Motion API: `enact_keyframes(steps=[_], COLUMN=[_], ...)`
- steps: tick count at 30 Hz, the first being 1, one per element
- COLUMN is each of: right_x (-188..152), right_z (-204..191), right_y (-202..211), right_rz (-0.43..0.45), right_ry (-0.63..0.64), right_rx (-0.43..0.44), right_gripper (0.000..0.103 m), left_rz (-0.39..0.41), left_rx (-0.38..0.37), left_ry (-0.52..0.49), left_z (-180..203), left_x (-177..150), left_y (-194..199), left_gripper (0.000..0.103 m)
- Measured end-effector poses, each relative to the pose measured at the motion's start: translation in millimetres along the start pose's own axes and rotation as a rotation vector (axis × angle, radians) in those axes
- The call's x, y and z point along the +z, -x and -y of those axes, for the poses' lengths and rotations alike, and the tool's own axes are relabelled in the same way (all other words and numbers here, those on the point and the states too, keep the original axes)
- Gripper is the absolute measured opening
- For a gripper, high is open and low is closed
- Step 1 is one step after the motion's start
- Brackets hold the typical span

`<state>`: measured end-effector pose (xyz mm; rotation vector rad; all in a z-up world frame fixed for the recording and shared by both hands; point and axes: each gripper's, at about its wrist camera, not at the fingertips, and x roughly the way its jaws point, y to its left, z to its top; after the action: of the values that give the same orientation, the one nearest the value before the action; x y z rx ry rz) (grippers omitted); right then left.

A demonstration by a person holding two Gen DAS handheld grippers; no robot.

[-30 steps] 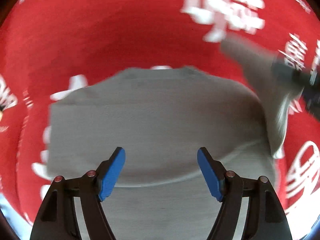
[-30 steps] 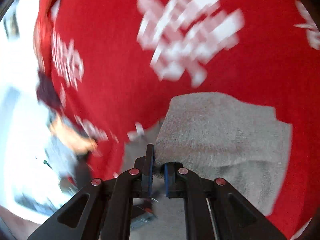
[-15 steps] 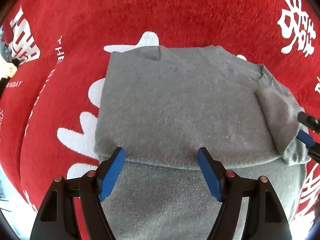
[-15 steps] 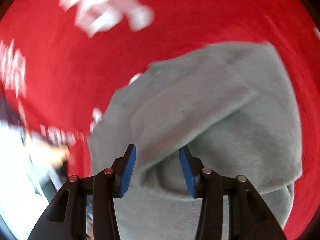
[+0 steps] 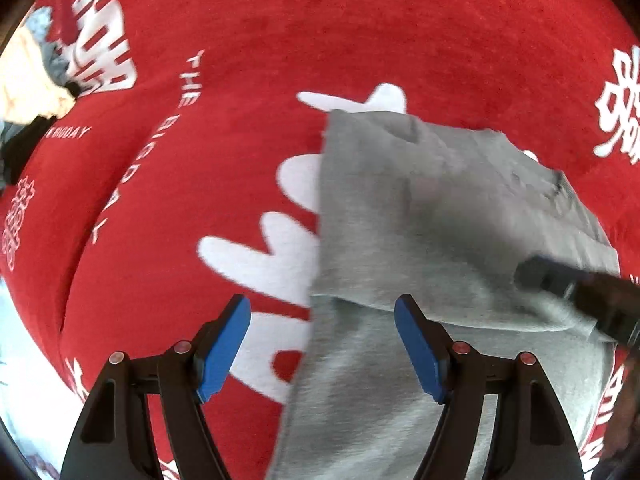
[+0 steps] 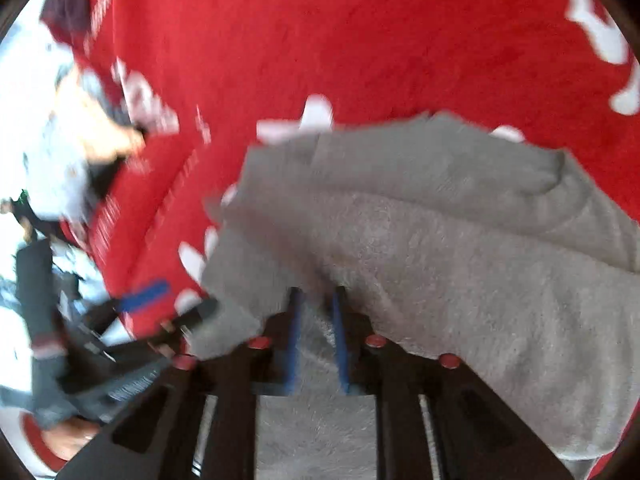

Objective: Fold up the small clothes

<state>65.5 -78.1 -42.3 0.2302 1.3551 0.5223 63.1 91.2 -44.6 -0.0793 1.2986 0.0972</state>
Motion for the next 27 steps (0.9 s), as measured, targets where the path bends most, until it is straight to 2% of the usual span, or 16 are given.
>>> enact_keyframes(steps=[2,4,7,11,16,17,19,20,22,24,27], right_x=[-10,-22,-52,-115,-167,-169,-164,-159,-154,-156,-161], right_z=[-2,9,51,132,199,207,218,220,220,222,221], right_y=[0,13,40,84,104,106,110,110,110,110,109], right_rz=[0.001,0.023,0.058,0.121,0.183,0.206,0.232,0.232,0.240,0.233,0.217], right_ry=[-0.018,-0.084,-0.262,-0.581,-0.894,-0.921,-0.914,-0.898,-0.871,-0.858,-0.847], right_rx=[-0.003,0.022,0.040,0.011,0.027,0.038,0.042,0.011,-0.061,-0.110,-0.090], right_gripper=[0.050,0.050,0.050,0.050,0.050,0.048,0.022,0.007,0.007,0.007,0.007], left_rz=[0.000,0.004,0.011,0.022,0.007,0.004,0.006,-0.004,-0.045,-0.061,-0.075], left_rx=[0.000,-0.005,-0.031,-0.091,-0.115,-0.119,-0.095,-0.072,-0.026,-0.045,-0.051], left_ry=[0.014,0.015,0.002,-0.044,-0.107,-0.121,-0.153,-0.169,-0.188,-0.171,-0.165], left_z=[-6,-7,1,27,67,76,88,92,93,88,83], left_x=[1,2,7,15,22,23,24,24,22,21,22], left_y=[1,3,7,9,-3,-6,-11,-17,-30,-36,-32], left_gripper=[0.076,0.076,0.076,0.076,0.076,0.076,0.076,0.076,0.076,0.076,0.076])
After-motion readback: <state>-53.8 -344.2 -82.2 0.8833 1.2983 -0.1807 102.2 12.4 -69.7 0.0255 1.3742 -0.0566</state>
